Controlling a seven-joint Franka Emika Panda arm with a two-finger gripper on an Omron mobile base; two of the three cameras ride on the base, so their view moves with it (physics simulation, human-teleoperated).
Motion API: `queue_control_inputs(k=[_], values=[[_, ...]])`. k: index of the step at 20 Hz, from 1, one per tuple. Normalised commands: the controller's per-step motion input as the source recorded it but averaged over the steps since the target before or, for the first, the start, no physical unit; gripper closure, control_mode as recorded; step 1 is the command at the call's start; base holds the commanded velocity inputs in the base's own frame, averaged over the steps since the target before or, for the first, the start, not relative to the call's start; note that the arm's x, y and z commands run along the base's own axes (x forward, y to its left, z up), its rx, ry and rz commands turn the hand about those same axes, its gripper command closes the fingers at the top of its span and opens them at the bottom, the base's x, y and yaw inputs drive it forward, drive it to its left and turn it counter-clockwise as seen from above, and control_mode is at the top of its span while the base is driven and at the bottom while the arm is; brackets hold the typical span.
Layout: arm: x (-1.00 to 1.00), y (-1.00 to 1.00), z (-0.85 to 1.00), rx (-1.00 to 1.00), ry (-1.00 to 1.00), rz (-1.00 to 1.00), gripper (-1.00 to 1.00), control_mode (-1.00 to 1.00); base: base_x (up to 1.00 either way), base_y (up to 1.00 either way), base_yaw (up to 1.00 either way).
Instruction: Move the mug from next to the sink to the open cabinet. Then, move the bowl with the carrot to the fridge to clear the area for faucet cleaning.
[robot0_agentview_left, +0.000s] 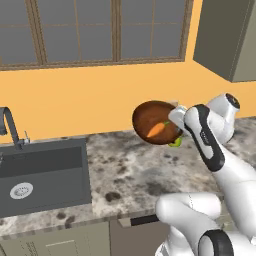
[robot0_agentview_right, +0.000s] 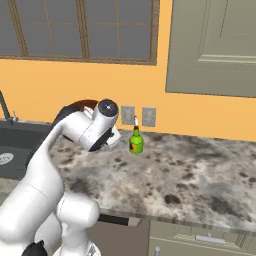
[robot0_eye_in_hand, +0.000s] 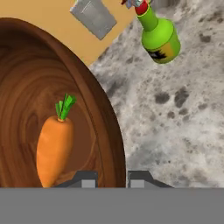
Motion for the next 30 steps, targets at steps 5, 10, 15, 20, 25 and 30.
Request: queue_control_inputs(k=[5, 10, 15, 20, 25, 30], values=[[0.00, 0.00, 0.00, 0.00, 0.00, 0.00, 1.00, 1.00, -1.00, 0.30, -0.72], [0.00, 0.00, 0.00, 0.00, 0.00, 0.00, 1.00, 1.00, -0.89, 0.31, -0.86], [0.00, 0.00, 0.00, 0.00, 0.00, 0.00, 1.00, 1.00, -0.74, 0.25, -0.89], [0.00, 0.00, 0.00, 0.00, 0.00, 0.00, 1.00, 1.00, -0.33, 0.09, -0.96], [0.00, 0.00, 0.00, 0.00, 0.00, 0.00, 1.00, 1.00, 0.00, 0.00, -1.00], [0.00, 0.00, 0.00, 0.00, 0.00, 0.00, 1.00, 1.00, 0.00, 0.00, -1.00]])
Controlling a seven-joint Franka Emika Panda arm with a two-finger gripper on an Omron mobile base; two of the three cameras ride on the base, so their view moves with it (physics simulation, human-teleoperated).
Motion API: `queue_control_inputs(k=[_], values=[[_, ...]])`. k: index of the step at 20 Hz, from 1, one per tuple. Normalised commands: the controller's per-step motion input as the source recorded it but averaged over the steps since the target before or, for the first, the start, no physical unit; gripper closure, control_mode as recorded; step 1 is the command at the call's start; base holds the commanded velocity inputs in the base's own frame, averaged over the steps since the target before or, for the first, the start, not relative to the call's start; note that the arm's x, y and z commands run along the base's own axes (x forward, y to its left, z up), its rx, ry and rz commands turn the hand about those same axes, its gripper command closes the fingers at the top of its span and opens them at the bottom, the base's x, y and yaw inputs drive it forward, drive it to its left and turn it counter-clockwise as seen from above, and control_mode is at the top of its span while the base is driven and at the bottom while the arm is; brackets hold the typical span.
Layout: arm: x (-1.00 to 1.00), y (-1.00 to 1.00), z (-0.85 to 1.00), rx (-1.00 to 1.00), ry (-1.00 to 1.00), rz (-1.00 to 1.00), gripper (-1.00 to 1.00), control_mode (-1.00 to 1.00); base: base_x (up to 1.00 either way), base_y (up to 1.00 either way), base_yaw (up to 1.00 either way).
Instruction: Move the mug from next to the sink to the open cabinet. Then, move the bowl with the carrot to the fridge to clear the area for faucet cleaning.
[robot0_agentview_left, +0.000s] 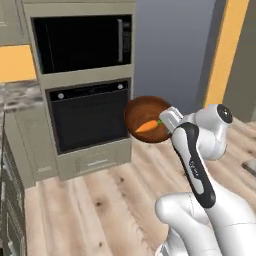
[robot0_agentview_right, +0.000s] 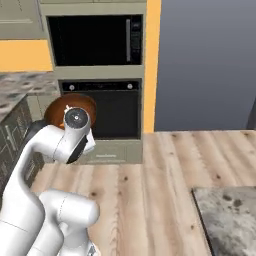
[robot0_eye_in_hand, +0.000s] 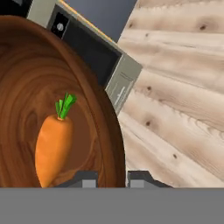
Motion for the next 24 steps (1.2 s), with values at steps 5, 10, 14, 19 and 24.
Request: queue_control_inputs(k=[5, 10, 14, 19, 24], values=[[0.00, 0.00, 0.00, 0.00, 0.00, 0.00, 1.00, 1.00, -0.32, 0.12, -0.96], [0.00, 0.00, 0.00, 0.00, 0.00, 0.00, 1.00, 1.00, -0.23, 0.10, -0.94], [0.00, 0.00, 0.00, 0.00, 0.00, 0.00, 1.00, 1.00, -0.05, -0.18, -0.94], [0.00, 0.00, 0.00, 0.00, 0.00, 0.00, 1.00, 1.00, -0.29, -0.79, -0.71], [0.00, 0.00, 0.00, 0.00, 0.00, 0.00, 1.00, 1.00, -0.20, -1.00, -0.52]])
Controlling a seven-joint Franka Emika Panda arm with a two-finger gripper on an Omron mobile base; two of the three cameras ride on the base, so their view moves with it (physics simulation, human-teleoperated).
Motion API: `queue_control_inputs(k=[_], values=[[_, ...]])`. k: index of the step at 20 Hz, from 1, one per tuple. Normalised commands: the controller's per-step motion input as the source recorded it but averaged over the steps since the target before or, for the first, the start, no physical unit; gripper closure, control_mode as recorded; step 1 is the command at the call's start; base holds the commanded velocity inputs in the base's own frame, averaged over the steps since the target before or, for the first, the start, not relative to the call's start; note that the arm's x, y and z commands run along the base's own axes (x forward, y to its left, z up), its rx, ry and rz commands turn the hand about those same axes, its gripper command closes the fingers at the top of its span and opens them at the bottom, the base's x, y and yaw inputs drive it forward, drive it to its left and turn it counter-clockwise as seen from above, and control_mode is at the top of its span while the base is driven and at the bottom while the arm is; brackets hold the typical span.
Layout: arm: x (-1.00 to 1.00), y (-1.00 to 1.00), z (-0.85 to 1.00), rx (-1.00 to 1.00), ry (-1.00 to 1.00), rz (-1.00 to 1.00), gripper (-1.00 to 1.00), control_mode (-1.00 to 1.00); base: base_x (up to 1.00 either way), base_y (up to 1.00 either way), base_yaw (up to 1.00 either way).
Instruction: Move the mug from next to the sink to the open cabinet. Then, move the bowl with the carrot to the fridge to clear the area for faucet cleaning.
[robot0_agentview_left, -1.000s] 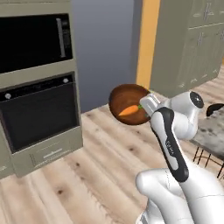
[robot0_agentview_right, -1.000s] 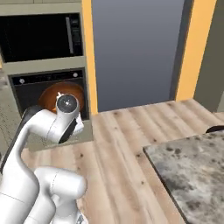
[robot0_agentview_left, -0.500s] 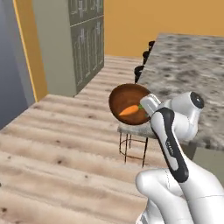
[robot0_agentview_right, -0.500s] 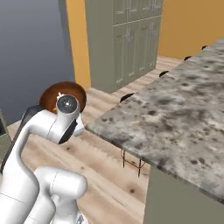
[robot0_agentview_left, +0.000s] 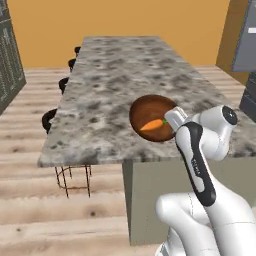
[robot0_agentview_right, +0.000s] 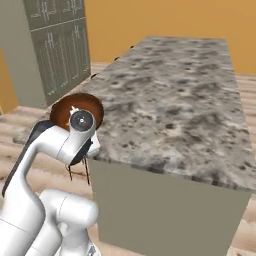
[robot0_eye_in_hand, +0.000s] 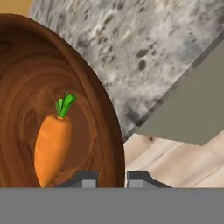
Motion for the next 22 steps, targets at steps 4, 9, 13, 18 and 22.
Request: queue_control_inputs(k=[4, 9, 13, 18, 22], values=[[0.00, 0.00, 0.00, 0.00, 0.00, 0.00, 1.00, 1.00, -0.10, -1.00, -0.49], [0.00, 0.00, 0.00, 0.00, 0.00, 0.00, 1.00, 1.00, -0.05, -1.00, -0.50], [0.00, 0.00, 0.00, 0.00, 0.00, 0.00, 1.00, 1.00, 0.08, -1.00, -0.42], [0.00, 0.00, 0.00, 0.00, 0.00, 0.00, 1.00, 1.00, 0.48, -1.00, -0.16], [0.00, 0.00, 0.00, 0.00, 0.00, 0.00, 1.00, 1.00, 0.73, -1.00, 0.09]])
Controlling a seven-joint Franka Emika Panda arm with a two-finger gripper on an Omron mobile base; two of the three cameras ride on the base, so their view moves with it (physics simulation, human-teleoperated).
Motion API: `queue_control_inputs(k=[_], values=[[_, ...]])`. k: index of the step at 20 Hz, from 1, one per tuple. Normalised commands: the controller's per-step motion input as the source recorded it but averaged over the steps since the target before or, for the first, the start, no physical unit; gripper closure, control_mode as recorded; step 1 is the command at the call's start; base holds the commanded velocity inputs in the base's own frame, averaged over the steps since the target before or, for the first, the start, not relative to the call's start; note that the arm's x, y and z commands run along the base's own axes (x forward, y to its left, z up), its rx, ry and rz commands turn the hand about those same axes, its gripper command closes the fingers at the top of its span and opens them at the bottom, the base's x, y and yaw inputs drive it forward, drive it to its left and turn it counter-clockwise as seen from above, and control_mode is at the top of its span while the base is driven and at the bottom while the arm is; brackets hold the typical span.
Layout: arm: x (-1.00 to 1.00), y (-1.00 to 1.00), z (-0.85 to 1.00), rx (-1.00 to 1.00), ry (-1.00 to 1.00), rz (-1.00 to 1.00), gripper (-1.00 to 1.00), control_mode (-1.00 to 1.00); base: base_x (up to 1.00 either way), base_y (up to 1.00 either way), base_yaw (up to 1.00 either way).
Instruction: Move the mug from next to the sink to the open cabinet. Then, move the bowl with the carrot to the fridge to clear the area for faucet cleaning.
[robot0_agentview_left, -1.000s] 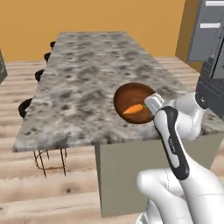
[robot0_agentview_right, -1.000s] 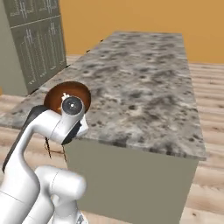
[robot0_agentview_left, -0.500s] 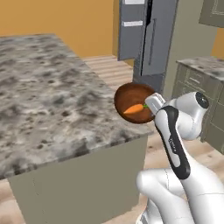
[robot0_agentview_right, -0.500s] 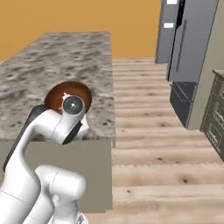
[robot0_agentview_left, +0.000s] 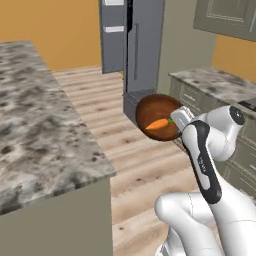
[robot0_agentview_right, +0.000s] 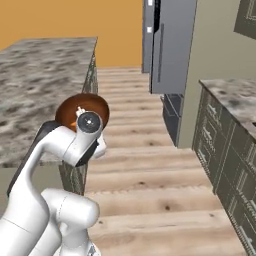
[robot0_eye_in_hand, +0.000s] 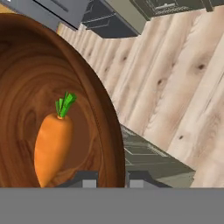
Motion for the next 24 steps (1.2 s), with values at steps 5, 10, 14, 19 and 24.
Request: queue_control_inputs(k=[5, 10, 14, 19, 24], values=[[0.00, 0.00, 0.00, 0.00, 0.00, 0.00, 1.00, 1.00, 0.89, -1.00, 0.15], [0.00, 0.00, 0.00, 0.00, 0.00, 0.00, 1.00, 1.00, 1.00, -0.43, 0.34], [0.00, 0.00, 0.00, 0.00, 0.00, 0.00, 1.00, 1.00, 1.00, 0.00, 0.38], [0.00, 0.00, 0.00, 0.00, 0.00, 0.00, 1.00, 1.00, 1.00, -0.09, 0.04], [0.00, 0.00, 0.00, 0.00, 0.00, 0.00, 1.00, 1.00, 1.00, -0.03, 0.00]])
